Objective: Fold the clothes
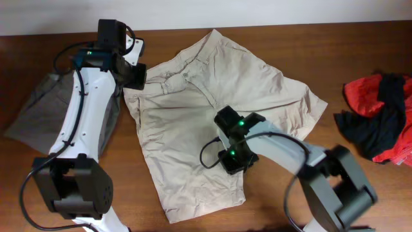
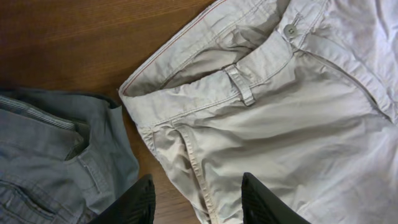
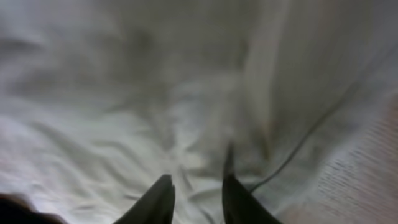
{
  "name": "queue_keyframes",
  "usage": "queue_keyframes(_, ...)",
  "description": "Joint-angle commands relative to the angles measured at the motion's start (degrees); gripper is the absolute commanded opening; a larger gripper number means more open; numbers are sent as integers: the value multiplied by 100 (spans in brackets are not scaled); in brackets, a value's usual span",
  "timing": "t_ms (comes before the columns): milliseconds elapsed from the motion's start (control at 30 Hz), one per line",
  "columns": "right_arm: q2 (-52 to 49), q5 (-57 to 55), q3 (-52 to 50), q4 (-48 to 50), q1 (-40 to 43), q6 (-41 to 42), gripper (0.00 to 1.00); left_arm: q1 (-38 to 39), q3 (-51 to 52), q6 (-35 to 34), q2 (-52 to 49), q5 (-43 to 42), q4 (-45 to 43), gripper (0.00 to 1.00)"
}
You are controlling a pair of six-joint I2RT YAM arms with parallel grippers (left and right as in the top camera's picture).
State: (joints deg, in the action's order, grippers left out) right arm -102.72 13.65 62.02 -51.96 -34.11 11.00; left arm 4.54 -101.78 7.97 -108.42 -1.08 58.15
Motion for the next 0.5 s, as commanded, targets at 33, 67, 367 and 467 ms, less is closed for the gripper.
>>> queue_keyframes(33,-461,208,22,-219,221,-238,13,7,55,72,7,-107,-24,46)
queue_keyframes(67,-490,103,22,-280,243,-79,9,7,55,72,7,-107,-24,46)
queue_keyframes(367,-540,-1668,-483,-774,1296,2135,4,7,55,72,7,-107,-74,47)
queue_keyframes(467,-540,-1749,-538,-850,1928,2229,4,7,55,72,7,-109,-96,48)
